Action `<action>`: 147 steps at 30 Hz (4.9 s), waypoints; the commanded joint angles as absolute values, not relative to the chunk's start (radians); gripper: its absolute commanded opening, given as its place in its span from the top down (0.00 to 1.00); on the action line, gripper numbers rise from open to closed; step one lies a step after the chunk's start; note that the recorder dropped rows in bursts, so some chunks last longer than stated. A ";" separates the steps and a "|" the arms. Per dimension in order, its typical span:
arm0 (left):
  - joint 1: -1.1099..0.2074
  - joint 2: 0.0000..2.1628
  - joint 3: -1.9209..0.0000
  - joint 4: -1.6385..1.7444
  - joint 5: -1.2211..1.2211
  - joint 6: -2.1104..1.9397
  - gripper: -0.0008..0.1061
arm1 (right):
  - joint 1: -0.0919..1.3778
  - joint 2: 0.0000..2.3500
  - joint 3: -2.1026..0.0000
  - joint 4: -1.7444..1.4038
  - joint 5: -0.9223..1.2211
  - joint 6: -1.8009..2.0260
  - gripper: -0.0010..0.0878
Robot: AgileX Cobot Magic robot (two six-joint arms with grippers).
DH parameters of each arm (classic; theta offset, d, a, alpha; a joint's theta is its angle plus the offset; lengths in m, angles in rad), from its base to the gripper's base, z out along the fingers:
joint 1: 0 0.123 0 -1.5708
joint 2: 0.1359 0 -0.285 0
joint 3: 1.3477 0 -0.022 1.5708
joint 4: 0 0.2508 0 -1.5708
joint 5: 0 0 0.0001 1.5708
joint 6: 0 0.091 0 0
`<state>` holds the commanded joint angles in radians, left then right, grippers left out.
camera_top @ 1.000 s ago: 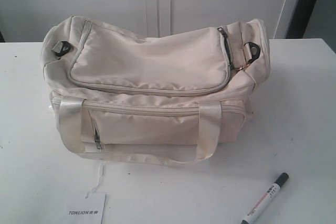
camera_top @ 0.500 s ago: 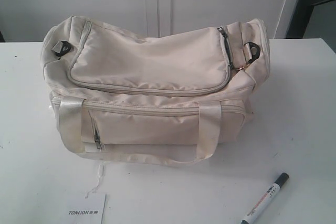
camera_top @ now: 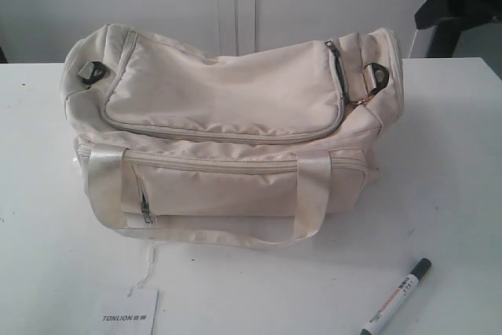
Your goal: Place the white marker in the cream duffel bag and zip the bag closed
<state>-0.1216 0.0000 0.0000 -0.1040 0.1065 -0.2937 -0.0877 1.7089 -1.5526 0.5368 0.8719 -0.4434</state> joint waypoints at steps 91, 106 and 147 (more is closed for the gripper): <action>-0.124 0.921 -0.688 -0.183 0.402 0.130 0.99 | -0.021 1.916 -1.643 0.586 0.779 -0.475 0.99; -0.192 0.972 -0.713 -0.666 0.445 0.655 0.99 | -0.021 1.916 -1.643 0.586 0.779 -0.475 0.99; -0.548 1.302 -1.025 -0.879 0.320 0.894 0.99 | -0.021 1.916 -1.643 0.586 0.779 -0.475 0.99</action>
<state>-0.5485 1.3016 -1.0252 -0.8788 0.3200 0.8942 -0.0212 1.9156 -1.6431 0.5863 0.7786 -0.4751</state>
